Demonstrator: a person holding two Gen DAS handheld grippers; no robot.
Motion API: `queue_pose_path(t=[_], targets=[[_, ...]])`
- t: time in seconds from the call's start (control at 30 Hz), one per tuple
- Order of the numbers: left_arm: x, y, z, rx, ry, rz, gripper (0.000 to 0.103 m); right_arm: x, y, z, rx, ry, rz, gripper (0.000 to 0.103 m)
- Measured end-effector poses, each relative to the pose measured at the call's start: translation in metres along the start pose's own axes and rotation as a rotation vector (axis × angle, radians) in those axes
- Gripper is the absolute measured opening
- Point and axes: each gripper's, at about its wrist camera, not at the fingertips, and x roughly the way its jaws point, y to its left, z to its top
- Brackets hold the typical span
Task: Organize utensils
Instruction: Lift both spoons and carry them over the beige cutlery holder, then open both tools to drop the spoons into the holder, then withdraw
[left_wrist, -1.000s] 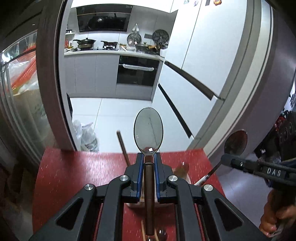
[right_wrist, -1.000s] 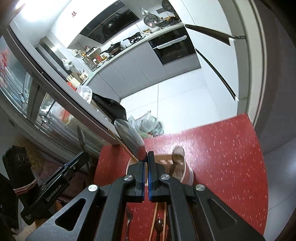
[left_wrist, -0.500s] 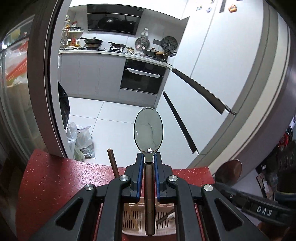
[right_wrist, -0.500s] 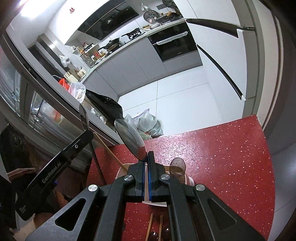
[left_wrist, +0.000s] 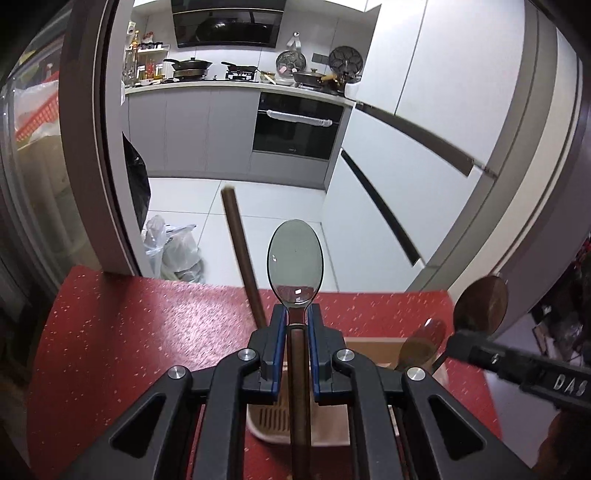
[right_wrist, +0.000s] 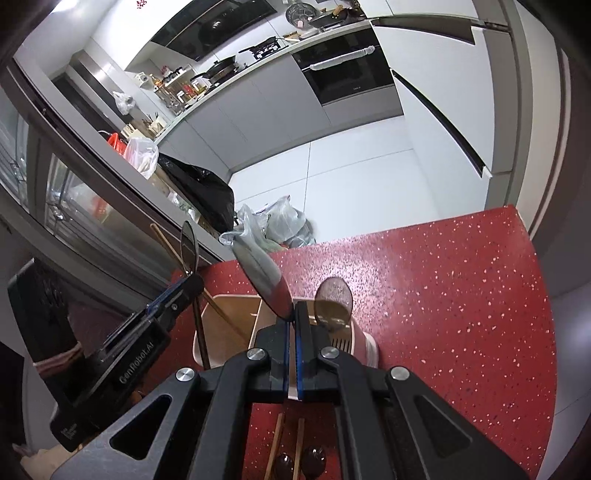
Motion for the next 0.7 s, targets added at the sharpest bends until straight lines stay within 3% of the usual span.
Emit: queue_pose_path(t=[0.27, 0.7], targets=[[0.002, -0.002, -0.018, 0.056, 0.056, 0.046, 0.033, 0.006, -0.005, -0.007, 0.014, 0.037, -0.014, 0.003], [-0.001, -0.003, -0.019, 0.088, 0.111, 0.074, 0.033, 0.015, -0.011, -0.003, 0.055, 0.108, -0.027, 0.004]])
